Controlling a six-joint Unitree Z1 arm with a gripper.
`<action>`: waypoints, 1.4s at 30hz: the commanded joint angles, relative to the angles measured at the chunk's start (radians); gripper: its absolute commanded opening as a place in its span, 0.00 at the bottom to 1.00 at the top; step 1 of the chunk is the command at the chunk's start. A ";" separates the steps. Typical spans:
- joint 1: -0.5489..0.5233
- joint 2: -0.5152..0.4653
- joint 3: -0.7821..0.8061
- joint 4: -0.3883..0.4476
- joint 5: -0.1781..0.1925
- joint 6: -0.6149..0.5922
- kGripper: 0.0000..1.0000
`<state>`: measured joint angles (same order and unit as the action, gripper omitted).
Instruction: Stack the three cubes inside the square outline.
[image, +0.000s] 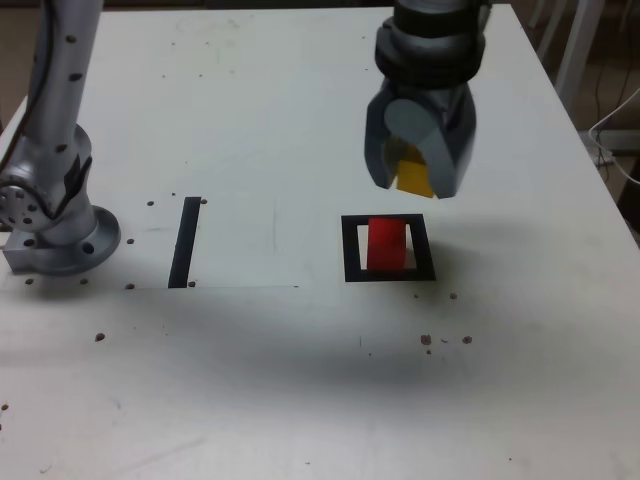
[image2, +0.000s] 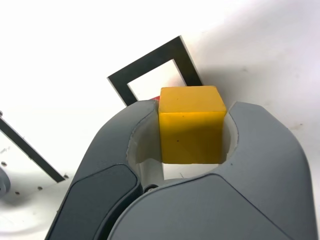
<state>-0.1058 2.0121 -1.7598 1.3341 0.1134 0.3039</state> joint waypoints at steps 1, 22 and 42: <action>-0.007 -0.022 0.019 -0.007 0.007 -0.034 0.16; -0.034 -0.057 0.172 -0.057 -0.042 -0.207 0.16; -0.034 -0.045 0.234 -0.158 -0.077 -0.259 0.17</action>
<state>-0.1383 1.9613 -1.5278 1.1802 0.0389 0.0476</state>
